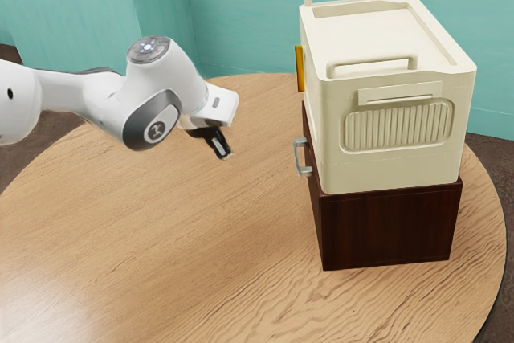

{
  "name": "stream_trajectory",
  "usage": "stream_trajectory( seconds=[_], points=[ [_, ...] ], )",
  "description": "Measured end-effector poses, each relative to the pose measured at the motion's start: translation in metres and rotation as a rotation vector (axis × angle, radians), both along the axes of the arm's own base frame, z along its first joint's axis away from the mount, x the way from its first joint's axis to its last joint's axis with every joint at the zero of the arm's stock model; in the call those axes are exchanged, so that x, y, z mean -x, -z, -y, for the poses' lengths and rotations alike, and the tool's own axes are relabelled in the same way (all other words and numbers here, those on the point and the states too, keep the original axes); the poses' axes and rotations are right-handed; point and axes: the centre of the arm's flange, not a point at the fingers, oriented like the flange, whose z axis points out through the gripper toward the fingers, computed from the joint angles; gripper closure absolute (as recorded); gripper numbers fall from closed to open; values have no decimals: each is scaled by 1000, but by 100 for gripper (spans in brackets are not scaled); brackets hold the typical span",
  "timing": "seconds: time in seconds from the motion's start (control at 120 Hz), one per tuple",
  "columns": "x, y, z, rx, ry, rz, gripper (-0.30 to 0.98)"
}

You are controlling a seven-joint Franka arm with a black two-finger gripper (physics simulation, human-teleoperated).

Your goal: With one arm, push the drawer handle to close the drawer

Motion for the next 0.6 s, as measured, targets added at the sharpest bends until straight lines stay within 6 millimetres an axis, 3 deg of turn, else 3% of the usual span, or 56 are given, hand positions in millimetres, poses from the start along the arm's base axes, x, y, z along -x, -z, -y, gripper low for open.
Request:
stream_trajectory(
  seconds=[0.133,0.25,0.475,0.6],
  points=[
    [3,-18,-21,-1,-52,-72,42],
    [-5,-61,-38,-2,-109,-125,24],
    [1,-99,-71,-13,-233,-282,8],
    [7,-100,-87,-19,-290,-353,5]
  ],
)
